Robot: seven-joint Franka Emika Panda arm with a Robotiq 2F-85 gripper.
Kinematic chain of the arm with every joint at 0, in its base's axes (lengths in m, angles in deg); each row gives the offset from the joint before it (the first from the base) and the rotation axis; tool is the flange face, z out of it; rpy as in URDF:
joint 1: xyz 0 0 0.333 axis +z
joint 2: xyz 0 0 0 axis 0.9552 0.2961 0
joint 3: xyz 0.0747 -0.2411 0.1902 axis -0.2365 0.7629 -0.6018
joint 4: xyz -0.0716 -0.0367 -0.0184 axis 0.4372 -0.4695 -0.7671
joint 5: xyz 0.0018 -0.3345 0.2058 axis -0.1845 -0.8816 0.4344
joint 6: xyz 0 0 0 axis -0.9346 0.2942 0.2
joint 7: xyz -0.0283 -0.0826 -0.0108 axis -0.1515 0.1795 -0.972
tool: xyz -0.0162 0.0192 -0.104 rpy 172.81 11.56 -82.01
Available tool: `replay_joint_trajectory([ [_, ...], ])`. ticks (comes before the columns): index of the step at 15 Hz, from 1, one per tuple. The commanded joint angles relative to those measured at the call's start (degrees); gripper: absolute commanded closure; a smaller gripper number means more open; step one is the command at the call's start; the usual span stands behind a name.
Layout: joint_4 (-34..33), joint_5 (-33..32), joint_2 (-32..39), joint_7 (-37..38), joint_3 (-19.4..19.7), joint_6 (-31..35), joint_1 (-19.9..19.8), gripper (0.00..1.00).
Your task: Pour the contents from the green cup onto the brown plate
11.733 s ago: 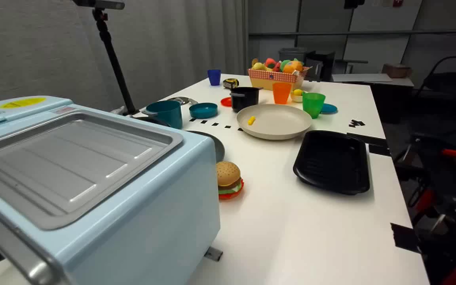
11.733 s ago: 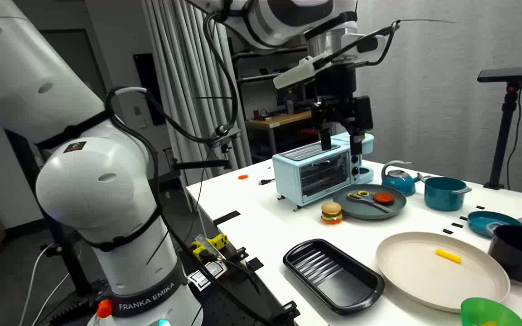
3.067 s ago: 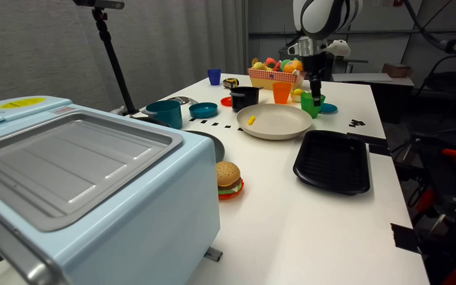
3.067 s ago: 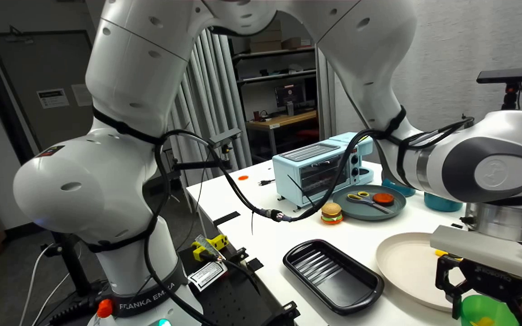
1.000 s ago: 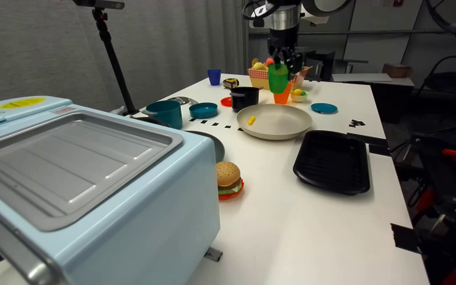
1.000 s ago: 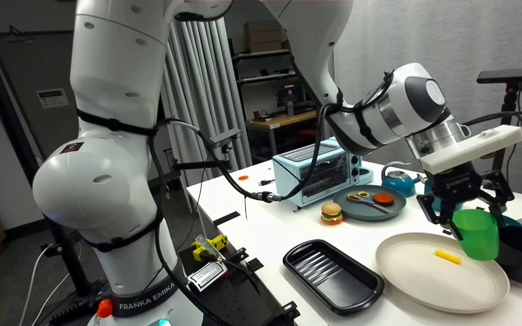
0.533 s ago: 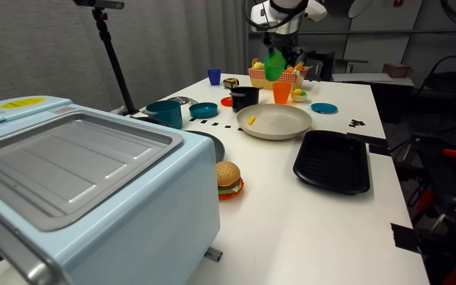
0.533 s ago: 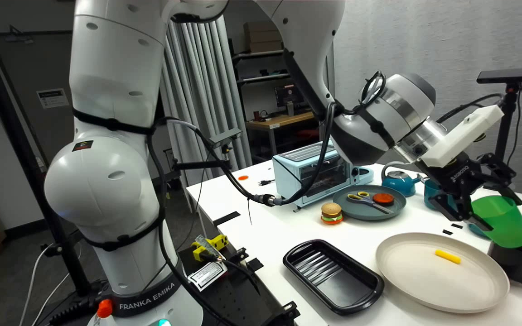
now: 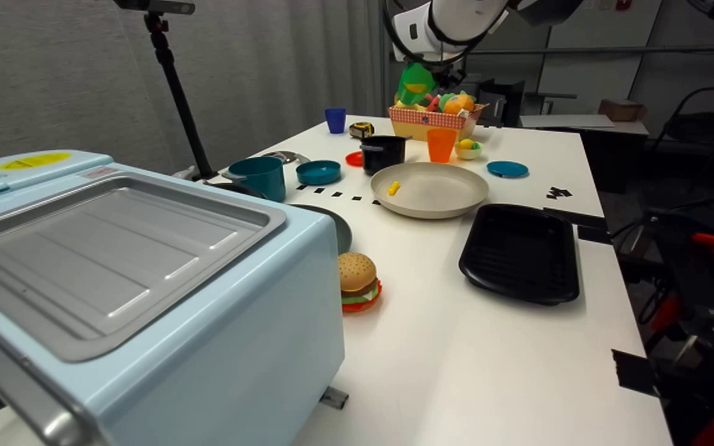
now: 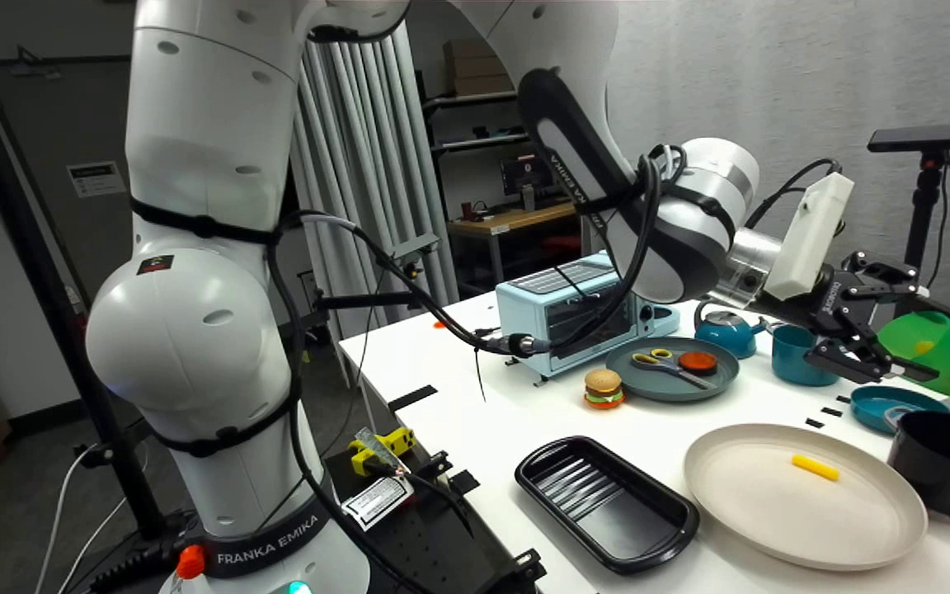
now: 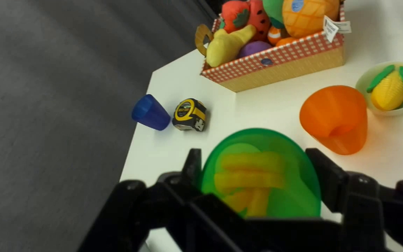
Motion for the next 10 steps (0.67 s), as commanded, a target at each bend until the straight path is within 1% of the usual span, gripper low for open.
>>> replay_joint_trajectory([
  [1, 2.45, -11.12, -1.29, 7.56, -4.05, -6.91, -2.12, 0.5],
  [5, 4.92, -19.45, -1.41, 13.87, -6.58, -14.13, -2.92, 0.5],
  [10, 7.96, -30.13, -1.36, 21.68, -8.17, -23.36, -3.64, 0.5],
])
